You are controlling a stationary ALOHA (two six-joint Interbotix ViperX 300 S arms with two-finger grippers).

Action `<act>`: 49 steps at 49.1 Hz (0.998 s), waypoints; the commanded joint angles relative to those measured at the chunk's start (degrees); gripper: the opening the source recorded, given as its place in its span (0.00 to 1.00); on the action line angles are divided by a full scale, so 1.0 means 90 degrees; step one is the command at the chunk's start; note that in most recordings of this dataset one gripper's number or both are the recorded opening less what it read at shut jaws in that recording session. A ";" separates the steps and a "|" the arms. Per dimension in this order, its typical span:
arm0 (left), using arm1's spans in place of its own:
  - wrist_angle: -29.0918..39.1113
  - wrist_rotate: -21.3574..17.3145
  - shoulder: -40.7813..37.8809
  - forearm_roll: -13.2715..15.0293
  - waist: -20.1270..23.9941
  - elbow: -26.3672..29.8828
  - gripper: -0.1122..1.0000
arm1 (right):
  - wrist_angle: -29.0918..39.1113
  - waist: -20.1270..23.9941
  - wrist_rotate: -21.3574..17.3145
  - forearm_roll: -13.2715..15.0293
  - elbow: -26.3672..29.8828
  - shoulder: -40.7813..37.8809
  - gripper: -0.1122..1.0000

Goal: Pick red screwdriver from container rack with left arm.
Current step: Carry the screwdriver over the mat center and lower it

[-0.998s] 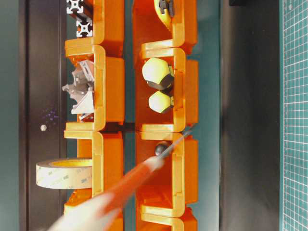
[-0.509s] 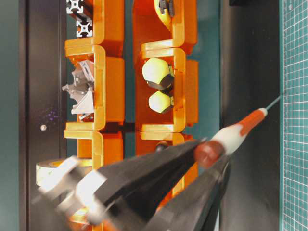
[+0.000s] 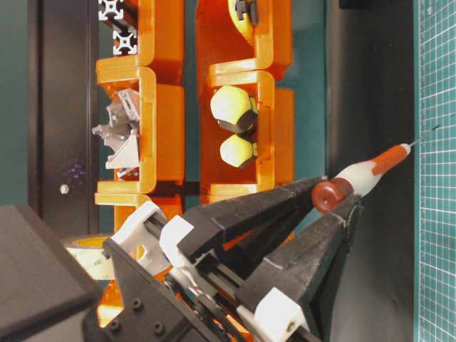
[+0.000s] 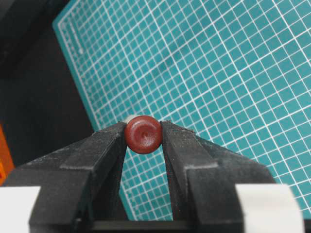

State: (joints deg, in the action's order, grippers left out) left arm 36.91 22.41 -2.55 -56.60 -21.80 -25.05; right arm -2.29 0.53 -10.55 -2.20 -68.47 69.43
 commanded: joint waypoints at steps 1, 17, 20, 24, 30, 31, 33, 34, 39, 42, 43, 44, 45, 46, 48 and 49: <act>-0.0029 0.0010 0.0078 -0.0029 -0.0010 0.0166 0.33 | 0.0020 -0.0010 0.0000 -0.0010 0.0225 -0.0039 0.10; -0.0264 0.0098 0.0010 -0.0029 -0.0010 0.0127 0.33 | 0.0039 -0.0029 0.0000 -0.0010 0.0225 -0.0029 0.10; -0.0303 0.0205 0.0000 -0.0029 -0.0010 0.0107 0.33 | 0.0068 -0.0039 0.0000 -0.0010 0.0225 -0.0039 0.10; -0.0313 0.0449 -0.0010 -0.0029 0.0000 0.0098 0.33 | 0.0098 -0.0039 0.0000 -0.0010 0.0225 -0.0029 0.10; -0.0313 0.0840 0.0000 -0.0029 0.0000 0.0049 0.37 | 0.0098 -0.0049 0.0000 -0.0010 0.0215 -0.0039 0.10; -0.0322 0.0898 0.0010 -0.0029 0.0000 0.0029 0.41 | 0.0098 -0.0049 0.0000 -0.0010 0.0225 -0.0029 0.10; -0.0352 0.1016 0.0010 -0.0029 -0.0010 0.0000 0.50 | 0.0098 -0.0049 0.0000 -0.0010 0.0215 -0.0029 0.10; -0.0391 0.1064 0.0020 -0.0029 -0.0010 -0.0039 0.55 | 0.0098 -0.0049 0.0000 -0.0010 0.0225 -0.0029 0.10; -0.0654 0.1309 0.0039 -0.0029 -0.0039 -0.0176 0.76 | 0.0107 -0.0049 0.0000 -0.0010 0.0215 -0.0029 0.10; -0.0820 0.1426 0.0078 -0.0029 -0.0049 -0.0234 0.85 | 0.0107 -0.0049 0.0000 -0.0010 0.0215 -0.0029 0.10; -0.0840 0.1465 0.0088 -0.0029 -0.0059 -0.0244 0.86 | 0.0107 -0.0049 0.0000 -0.0010 0.0225 -0.0029 0.10; -0.0869 0.1504 0.0098 -0.0029 -0.0068 -0.0254 0.86 | 0.0107 -0.0049 0.0010 -0.0010 0.0225 -0.0029 0.10; -0.0879 0.1553 0.0098 -0.0029 -0.0078 -0.0264 0.86 | 0.0117 -0.0049 0.0000 0.0000 0.0225 -0.0029 0.10; -0.0879 0.1611 0.0107 -0.0029 -0.0088 -0.0273 0.86 | 0.0127 -0.0049 0.0010 -0.0010 0.0215 -0.0029 0.10; -0.0879 0.1738 0.0117 -0.0020 -0.0117 -0.0273 0.86 | 0.0146 -0.0049 0.0010 -0.0010 0.0215 -0.0029 0.10; -0.0879 0.1807 0.0127 -0.0020 -0.0127 -0.0283 0.86 | 0.0166 -0.0049 0.0000 0.0000 0.0225 -0.0020 0.10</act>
State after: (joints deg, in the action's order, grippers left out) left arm 29.36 36.91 -3.34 -56.60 -22.32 -27.95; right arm -1.41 0.18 -10.55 -2.20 -68.38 69.61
